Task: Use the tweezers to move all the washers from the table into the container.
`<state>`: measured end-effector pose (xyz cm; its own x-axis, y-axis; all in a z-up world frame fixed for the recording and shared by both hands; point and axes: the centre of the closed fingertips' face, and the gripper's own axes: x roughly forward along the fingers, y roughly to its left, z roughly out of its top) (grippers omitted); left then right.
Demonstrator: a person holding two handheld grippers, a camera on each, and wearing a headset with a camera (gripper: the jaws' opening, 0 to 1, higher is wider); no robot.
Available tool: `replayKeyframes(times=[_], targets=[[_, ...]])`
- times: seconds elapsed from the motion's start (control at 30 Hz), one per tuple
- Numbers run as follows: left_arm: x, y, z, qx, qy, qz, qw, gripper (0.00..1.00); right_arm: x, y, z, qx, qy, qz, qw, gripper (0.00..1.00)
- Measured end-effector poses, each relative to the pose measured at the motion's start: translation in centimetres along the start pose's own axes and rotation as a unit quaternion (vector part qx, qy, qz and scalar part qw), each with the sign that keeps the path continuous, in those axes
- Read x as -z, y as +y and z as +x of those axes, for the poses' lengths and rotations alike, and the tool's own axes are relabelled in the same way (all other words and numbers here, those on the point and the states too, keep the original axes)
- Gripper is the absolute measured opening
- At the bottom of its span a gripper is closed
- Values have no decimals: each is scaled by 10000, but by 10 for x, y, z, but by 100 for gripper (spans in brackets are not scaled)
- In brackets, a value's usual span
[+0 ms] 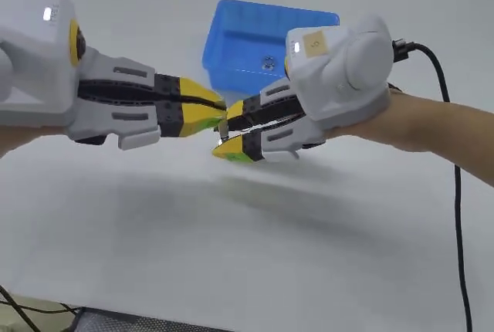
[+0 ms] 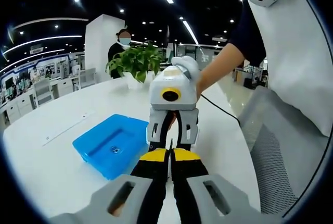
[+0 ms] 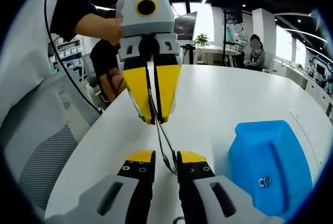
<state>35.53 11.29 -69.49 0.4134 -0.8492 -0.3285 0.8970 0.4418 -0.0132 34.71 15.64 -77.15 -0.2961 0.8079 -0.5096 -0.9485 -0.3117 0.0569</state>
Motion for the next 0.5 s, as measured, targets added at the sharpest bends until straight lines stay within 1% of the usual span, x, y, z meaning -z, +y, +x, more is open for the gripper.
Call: replayKeyframes(times=[0.2, 0.33, 0.43, 0.5], targets=[[2, -3, 1, 81, 72, 41, 9999, 5, -1, -1, -2, -60, -11, -28, 10000, 13], [3, -3, 2, 91, 108, 65, 9999, 5, -1, 0, -3, -125, -41, -119, 9998, 12], [4, 0, 1, 55, 125, 68, 9999, 5, -1, 0, -2, -120, -82, -346, 9993, 11], [4, 1, 0, 45, 135, 61, 9999, 5, -2, 0, -2, -114, -106, -573, 9982, 10]])
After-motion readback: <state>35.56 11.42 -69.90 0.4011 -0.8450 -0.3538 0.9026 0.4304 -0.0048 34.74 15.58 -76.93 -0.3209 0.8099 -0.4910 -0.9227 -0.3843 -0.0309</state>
